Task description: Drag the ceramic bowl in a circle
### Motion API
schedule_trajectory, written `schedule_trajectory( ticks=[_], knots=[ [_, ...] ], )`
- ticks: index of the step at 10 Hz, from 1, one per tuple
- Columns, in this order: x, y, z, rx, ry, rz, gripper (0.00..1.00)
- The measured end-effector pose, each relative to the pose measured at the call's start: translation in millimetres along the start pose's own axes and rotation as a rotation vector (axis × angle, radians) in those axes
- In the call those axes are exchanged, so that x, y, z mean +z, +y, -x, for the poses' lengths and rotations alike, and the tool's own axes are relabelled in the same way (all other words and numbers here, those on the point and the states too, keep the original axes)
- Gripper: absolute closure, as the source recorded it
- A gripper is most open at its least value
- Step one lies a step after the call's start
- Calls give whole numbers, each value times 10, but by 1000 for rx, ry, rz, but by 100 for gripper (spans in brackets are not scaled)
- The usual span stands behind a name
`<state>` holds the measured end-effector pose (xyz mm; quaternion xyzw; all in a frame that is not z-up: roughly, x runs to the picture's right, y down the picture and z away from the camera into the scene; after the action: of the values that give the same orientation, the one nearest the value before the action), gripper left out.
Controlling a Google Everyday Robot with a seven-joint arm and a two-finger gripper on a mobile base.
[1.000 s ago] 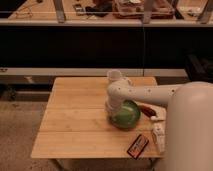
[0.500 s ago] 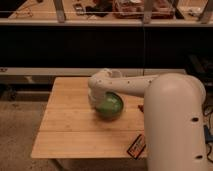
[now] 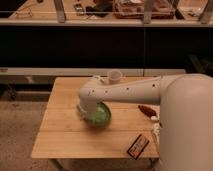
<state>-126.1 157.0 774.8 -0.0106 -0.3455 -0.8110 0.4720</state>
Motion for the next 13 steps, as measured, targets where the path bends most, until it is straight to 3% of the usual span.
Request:
schedule_trajectory(
  ticks=[3,6,9,11,13],
  knots=[
    [117,41,861,50,-106,3,82],
    [-65,529,1210,170,-107,120,82],
    [-231,1106,1168,290,-67,253,82],
    [-140,1344,1017,331,-57,286,82],
    [94,1432,605,341,-50,287,82]
  ],
)
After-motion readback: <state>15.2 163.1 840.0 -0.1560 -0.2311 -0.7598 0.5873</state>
